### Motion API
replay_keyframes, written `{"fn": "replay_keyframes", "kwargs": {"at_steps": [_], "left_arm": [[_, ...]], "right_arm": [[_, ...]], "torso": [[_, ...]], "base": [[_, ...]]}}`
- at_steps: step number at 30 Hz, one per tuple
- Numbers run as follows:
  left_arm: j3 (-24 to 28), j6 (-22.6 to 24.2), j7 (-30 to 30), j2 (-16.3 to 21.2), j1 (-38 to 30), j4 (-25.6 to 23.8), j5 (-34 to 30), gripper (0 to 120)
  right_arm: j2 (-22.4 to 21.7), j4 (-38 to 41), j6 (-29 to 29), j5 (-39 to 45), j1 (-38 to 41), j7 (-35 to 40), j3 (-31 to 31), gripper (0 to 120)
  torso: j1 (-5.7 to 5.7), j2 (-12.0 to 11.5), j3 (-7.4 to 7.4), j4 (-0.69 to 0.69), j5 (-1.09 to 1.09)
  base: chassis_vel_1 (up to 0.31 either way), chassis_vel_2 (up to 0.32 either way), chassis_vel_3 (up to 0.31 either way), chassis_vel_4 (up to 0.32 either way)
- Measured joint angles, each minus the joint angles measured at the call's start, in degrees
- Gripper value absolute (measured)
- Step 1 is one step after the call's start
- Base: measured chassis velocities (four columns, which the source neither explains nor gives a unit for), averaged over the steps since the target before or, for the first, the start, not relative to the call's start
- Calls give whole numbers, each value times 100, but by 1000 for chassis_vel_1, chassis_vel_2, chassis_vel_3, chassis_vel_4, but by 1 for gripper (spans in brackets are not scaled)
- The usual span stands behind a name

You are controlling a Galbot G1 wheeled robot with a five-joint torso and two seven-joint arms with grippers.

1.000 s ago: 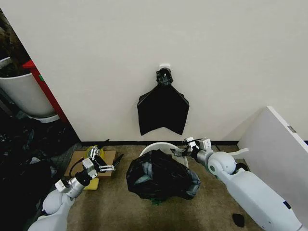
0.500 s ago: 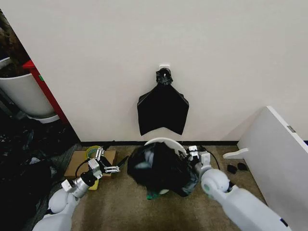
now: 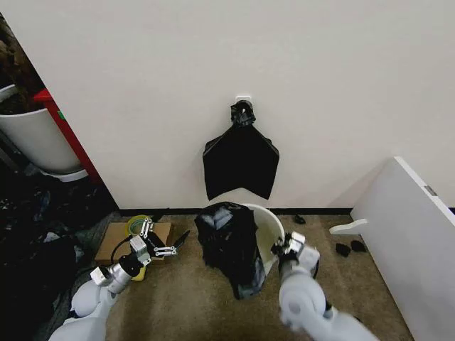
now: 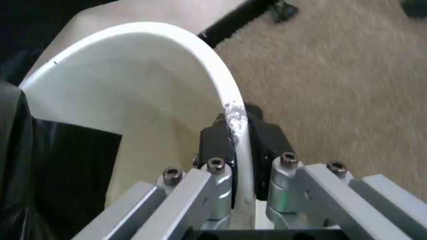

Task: Place the garbage bag over the trash bin.

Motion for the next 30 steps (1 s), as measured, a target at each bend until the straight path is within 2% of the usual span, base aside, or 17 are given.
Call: {"fn": "replay_keyframes", "kwargs": {"at_steps": [2,5,7,9,12,14,15,17,18,20,21,23,24,26,27,28,30], "left_arm": [[-34,-14,6,-6,36,-56,0,100],[-80,-23,13,5,90,-127,-7,100],[-154,-47,31,31,163,-192,-27,100],[-166,-51,35,35,172,-199,-30,100],[-224,-59,115,54,217,-232,-69,100],[-240,-59,181,65,229,-247,-95,100],[-252,-59,239,84,247,-269,-114,100],[-256,-58,280,123,277,-304,-124,100],[-256,-58,280,123,277,-304,-124,100],[-228,-52,247,134,283,-312,-122,100],[-201,-44,221,127,288,-318,-119,100],[-160,-37,200,102,303,-342,-96,100],[-160,-37,200,102,303,-342,-96,100],[-111,-34,194,68,326,-367,-37,100],[-99,-34,193,59,332,-371,-20,100],[-99,-34,193,59,332,-371,-20,100],[-91,-34,188,57,349,-372,7,100]], "right_arm": [[148,42,165,-20,-169,87,77,2],[149,28,204,-62,-243,72,84,2],[92,165,226,-142,-338,-20,15,10],[84,220,245,-189,-360,-33,1,12],[-59,579,263,-451,-560,-76,-106,27],[-146,685,260,-584,-640,-131,-140,30],[-285,800,261,-850,-751,-265,-179,35],[-587,892,382,-1423,-910,-740,-203,43],[-587,892,382,-1423,-910,-740,-203,43],[-982,727,753,-1936,-924,-1867,-140,53],[-1230,530,938,-2122,-879,-2716,-62,58],[-1536,250,924,-2262,-739,-3810,33,67],[-1536,250,924,-2262,-739,-3810,33,67],[-1744,33,703,-2255,-479,-4466,19,75],[-1800,13,456,-2165,-366,-4549,-12,79],[-1800,13,456,-2165,-366,-4549,-12,79],[-1878,71,-341,-1835,-115,-4497,-65,88]], "torso": [[0,0,0,1,0],[0,0,0,1,-1],[0,0,0,2,1],[0,0,0,2,2],[0,0,0,2,0],[0,0,0,2,1],[0,0,0,1,1],[0,1,0,0,0],[0,1,0,0,0],[0,0,0,2,1],[0,0,1,2,1],[0,0,1,1,0],[0,0,1,1,0],[1,0,1,1,1],[1,0,1,2,2],[1,0,1,2,2],[1,0,1,2,0]], "base": [[0,0,0,0],[0,0,0,0],[0,0,0,0],[0,0,0,0],[0,0,0,0],[0,0,0,0],[0,0,0,0],[0,0,0,0],[0,0,0,0],[0,0,0,0],[0,0,0,0],[0,0,0,0],[0,0,0,0],[0,0,0,0],[0,0,0,0],[0,0,0,0],[0,0,0,0]]}}
